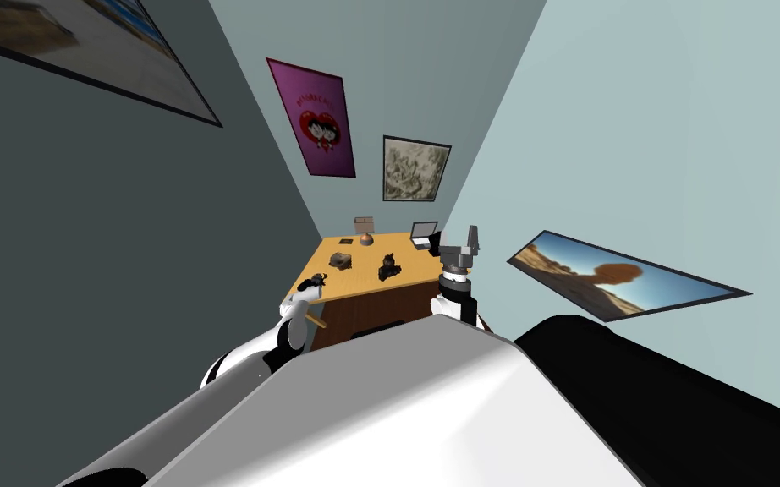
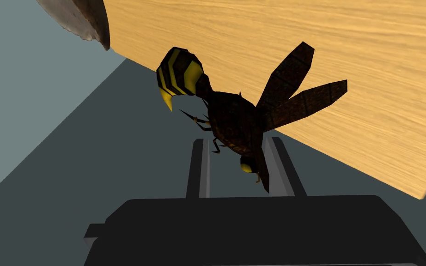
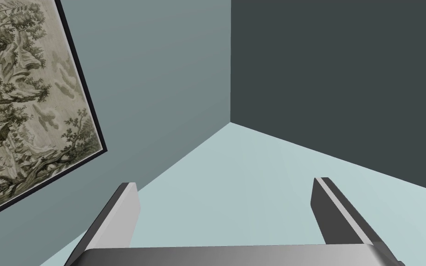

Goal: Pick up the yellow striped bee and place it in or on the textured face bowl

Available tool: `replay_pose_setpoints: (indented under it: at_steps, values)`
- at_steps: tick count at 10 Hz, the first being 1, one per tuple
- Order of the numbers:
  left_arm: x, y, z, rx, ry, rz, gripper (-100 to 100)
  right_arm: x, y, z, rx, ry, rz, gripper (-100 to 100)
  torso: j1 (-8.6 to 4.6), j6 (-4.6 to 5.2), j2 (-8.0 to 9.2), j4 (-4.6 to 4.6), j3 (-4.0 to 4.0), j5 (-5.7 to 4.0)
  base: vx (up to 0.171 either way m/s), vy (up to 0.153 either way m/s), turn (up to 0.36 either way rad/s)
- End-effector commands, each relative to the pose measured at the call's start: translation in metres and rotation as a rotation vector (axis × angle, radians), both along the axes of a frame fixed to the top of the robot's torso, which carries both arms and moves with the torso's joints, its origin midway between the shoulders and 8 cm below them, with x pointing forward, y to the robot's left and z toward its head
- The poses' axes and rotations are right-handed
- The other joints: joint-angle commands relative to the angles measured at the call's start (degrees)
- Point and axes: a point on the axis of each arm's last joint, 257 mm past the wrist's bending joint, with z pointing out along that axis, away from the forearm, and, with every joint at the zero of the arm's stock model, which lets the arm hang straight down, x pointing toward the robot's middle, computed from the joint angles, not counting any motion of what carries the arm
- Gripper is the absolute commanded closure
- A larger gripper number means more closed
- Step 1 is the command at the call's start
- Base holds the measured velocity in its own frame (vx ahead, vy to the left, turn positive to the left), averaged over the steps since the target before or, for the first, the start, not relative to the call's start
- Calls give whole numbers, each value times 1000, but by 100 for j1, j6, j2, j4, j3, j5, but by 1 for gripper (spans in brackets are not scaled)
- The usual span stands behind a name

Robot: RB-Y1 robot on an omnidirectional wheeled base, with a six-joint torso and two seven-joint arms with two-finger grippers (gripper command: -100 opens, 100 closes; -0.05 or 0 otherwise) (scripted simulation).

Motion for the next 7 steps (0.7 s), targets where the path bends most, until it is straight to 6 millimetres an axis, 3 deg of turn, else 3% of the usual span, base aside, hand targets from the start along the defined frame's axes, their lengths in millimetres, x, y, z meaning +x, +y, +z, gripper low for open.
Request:
replay_pose_setpoints:
  at_steps: [1, 7]
  values:
    - [4, 0, 7, 46, -24, -28, 100, 0, 0, 0, 0, 0, 0, 0, 0, 0, 0, 0, 0, 0, 28, -37, -10]
    - [13, 1, 25, 196, -70, -116, 100, 0, 0, 0, 0, 0, 0, 0, -6, -1, -3, 1, -1, -5, 29, -36, -4]
